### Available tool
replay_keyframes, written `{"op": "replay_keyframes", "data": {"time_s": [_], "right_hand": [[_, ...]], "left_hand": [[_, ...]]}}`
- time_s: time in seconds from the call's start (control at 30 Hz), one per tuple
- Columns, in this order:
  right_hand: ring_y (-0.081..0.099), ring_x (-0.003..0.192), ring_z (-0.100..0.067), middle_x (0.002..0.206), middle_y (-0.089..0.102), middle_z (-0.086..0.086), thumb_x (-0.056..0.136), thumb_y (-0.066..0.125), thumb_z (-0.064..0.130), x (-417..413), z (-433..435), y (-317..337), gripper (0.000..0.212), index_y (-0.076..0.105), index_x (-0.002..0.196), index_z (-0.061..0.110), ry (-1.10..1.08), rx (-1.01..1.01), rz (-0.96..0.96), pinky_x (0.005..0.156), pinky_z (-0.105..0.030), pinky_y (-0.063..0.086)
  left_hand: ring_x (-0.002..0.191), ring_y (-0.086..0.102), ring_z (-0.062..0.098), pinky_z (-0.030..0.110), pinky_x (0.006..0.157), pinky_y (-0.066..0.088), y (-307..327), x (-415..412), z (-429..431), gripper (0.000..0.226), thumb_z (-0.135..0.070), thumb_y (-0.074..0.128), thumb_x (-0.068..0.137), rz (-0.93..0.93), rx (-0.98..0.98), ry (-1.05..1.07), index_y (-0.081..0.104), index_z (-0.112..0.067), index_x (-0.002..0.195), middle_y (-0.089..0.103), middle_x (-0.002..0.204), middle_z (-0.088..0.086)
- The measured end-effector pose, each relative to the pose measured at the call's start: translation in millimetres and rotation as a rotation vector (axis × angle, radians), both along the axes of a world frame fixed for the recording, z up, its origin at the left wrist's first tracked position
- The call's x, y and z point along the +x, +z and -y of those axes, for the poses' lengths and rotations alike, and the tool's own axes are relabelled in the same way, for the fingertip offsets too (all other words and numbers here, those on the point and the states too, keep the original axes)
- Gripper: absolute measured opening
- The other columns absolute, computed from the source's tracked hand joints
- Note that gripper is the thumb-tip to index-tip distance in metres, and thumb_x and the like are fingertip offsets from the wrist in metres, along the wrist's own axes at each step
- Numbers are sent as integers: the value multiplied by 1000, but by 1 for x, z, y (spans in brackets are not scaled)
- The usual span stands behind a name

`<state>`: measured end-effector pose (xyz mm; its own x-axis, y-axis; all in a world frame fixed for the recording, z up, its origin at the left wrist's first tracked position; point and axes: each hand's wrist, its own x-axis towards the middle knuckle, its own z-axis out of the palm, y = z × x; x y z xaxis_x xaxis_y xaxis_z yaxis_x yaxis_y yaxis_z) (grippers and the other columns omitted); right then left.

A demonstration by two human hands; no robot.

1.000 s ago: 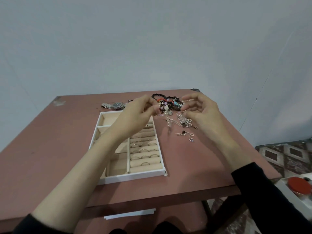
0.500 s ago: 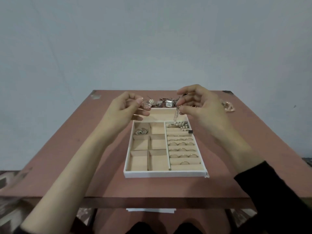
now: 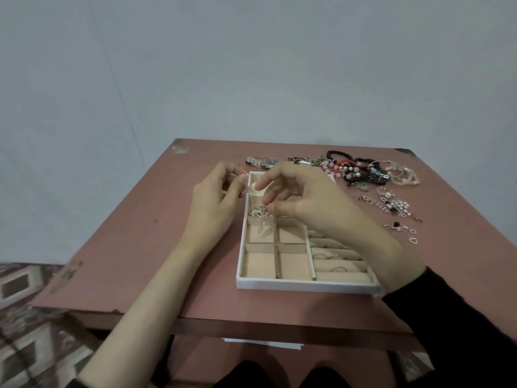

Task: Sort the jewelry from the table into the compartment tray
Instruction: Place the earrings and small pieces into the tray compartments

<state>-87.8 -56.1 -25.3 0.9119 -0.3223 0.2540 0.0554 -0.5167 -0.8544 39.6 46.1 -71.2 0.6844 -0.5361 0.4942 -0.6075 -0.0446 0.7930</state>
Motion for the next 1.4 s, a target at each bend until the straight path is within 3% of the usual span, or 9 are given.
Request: {"op": "replay_keyframes", "data": {"time_s": [0.2, 0.37, 0.47, 0.63, 0.73, 0.93, 1.17, 1.27, 1.4], "right_hand": [[58, 66, -13, 75, 62, -1, 76, 61, -9, 7, -11, -13, 35, 62, 80, 25, 38, -81, -67, 69, -25, 52], [64, 77, -8, 82, 68, -2, 76, 57, -10, -1, -3, -11, 35, 64, 81, 23, -21, -139, 21, 73, -21, 51], [64, 79, -7, 81, 68, 3, 82, 59, -3, -17, 11, -9, 29, 65, 82, 25, -140, -139, 85, 76, -26, 53], [61, 76, -15, 79, 66, 2, 84, 59, 1, -42, 52, -23, 28, 67, 83, 28, -476, -32, 243, 75, -33, 50], [58, 71, -15, 76, 63, -1, 84, 56, -3, -50, 66, -27, 29, 66, 84, 24, -588, 70, 300, 71, -36, 52], [60, 70, -21, 73, 62, 2, 83, 55, 0, -51, 73, -31, 26, 66, 84, 24, -636, 39, 279, 73, -48, 55], [59, 78, -35, 77, 64, -6, 78, 55, 13, -51, 78, -36, 21, 66, 80, 31, -631, 21, 238, 73, -54, 53], [61, 78, -34, 79, 65, -7, 79, 56, 11, -52, 80, -36, 22, 66, 80, 31, -629, 7, 225, 74, -53, 54], [59, 70, -23, 79, 65, -8, 83, 56, 4, -54, 82, -34, 29, 65, 79, 31, -641, 35, 237, 74, -50, 54]], "left_hand": [[61, 55, -4, 9, 58, 39, 1, 0, -1, 11, -15, 55, 91, 28, 16, 10, 57, -25, 85, 62, 70, -9], [69, 61, 11, 33, 68, 50, -1, 1, 0, 16, -18, 55, 91, 28, 29, -11, 56, -31, 82, 67, 75, -5], [66, 57, 7, 32, 67, 49, 0, 0, 0, 16, -18, 55, 91, 16, 31, -31, 57, -30, 81, 67, 73, -8], [61, 58, -1, 11, 59, 44, 6, -5, 9, 8, -20, 58, 90, 25, 117, -83, 61, -19, 83, 64, 77, -5], [58, 56, 4, 12, 58, 41, 13, -8, 19, 8, -18, 58, 89, 83, 253, -106, 62, -18, 82, 61, 69, -7], [60, 48, -3, 4, 55, 36, 21, -11, 38, 9, -17, 61, 87, 222, 513, -155, 68, -17, 82, 54, 64, -17], [63, 55, 1, 24, 65, 49, 29, -15, 48, 9, -16, 67, 80, 365, 653, -181, 73, -23, 80, 70, 75, -8], [70, 58, 5, 27, 65, 48, 30, -20, 49, 7, -21, 67, 80, 420, 662, -163, 72, -23, 84, 70, 80, -9], [58, 47, -4, 17, 56, 34, 36, -33, 55, 12, -35, 66, 82, 372, 557, -209, 69, -23, 85, 65, 81, -12]]}}
